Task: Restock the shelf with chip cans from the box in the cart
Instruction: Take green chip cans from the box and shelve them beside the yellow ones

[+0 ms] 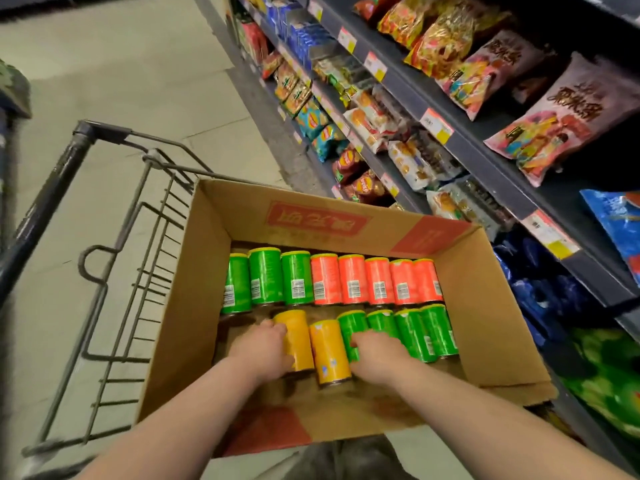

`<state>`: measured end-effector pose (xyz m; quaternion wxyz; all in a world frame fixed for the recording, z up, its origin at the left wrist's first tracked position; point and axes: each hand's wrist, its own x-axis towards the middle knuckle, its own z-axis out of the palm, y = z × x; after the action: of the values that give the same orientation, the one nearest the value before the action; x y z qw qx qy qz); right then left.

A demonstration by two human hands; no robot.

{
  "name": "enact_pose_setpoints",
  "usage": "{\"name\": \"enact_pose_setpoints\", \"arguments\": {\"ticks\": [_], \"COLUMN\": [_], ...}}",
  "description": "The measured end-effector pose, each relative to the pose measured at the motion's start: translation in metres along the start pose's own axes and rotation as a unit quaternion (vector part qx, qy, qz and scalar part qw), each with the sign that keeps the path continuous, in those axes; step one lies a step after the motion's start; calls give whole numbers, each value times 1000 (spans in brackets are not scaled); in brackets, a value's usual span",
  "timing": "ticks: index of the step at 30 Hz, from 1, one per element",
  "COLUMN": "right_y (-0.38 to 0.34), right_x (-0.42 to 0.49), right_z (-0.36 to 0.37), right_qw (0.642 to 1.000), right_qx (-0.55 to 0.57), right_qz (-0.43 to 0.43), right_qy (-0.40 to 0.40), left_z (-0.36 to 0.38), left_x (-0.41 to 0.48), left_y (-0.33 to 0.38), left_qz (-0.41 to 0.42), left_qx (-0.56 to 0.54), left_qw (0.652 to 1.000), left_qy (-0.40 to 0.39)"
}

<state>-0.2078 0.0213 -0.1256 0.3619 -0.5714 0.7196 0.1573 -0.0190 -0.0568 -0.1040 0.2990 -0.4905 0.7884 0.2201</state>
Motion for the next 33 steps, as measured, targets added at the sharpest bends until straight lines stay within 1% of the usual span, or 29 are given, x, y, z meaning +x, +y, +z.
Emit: {"name": "enact_pose_setpoints", "arguments": {"ticks": [4, 8, 10, 13, 15, 19, 24, 28, 33], "right_y": [-5, -6, -5, -5, -7, -10, -8, -9, -20], "right_x": [28, 48, 56, 65, 69, 73, 76, 78, 82], "right_z": [7, 15, 19, 24, 27, 30, 30, 33, 32], "right_qw": [999, 997, 996, 993, 992, 992, 990, 987, 983], "right_qx": [23, 54, 69, 89, 97, 101, 121, 140, 162], "right_qz": [-5, -5, 1, 12, 16, 21, 27, 35, 62], "right_qy": [-24, -48, -60, -72, -79, -76, -65, -67, -61], "left_z": [5, 12, 16, 23, 29, 41, 53, 52, 42], "left_x": [17, 32, 38, 50, 58, 71, 81, 75, 58], "left_y": [-7, -7, -3, 4, 9, 17, 23, 18, -5], "left_qz": [-44, -110, -146, -199, -227, -278, -315, -324, -315], "left_qx": [-64, -140, -201, -296, -330, -350, -379, -395, -420], "left_qw": [996, 982, 966, 932, 914, 892, 869, 858, 851], "left_qy": [-42, -67, -70, -67, -65, -69, -45, -40, -11]}}
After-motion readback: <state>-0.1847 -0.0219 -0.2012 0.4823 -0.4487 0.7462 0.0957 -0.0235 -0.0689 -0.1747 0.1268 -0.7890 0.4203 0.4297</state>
